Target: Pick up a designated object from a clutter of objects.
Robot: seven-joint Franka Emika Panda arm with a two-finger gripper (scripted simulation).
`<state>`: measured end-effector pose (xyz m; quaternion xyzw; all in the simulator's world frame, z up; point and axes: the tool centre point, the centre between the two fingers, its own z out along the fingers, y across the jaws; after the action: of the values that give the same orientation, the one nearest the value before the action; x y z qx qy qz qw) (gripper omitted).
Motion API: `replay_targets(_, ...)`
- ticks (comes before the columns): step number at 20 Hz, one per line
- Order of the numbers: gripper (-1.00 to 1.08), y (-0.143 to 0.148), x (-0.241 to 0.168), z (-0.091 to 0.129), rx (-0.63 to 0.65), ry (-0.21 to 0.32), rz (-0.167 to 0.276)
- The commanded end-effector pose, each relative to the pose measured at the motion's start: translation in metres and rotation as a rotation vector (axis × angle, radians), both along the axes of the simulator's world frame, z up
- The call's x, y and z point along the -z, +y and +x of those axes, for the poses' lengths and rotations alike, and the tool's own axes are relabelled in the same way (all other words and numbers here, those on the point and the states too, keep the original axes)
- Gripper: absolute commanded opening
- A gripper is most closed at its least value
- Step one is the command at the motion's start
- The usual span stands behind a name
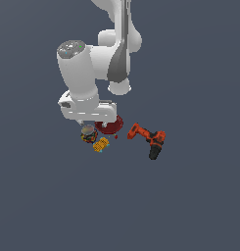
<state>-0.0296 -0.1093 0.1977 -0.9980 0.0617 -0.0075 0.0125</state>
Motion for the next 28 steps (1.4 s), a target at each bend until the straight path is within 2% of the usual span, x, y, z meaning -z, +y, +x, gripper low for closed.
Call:
replay_targets(1, 1.00, -0.014, 0.023, -0.011, 0.015, 0.003, -0.004)
replay_targets(7, 1.00, -0.038, 0.063, -0.036, 0.043, 0.011, -0.014)
replay_targets(13, 1.00, -0.050, 0.084, -0.052, 0.058, 0.016, -0.022)
replay_targets(22, 1.00, -0.053, 0.091, -0.056, 0.062, 0.018, -0.023)
replay_targets(28, 1.00, -0.053, 0.112, -0.058, 0.062, 0.018, -0.024)
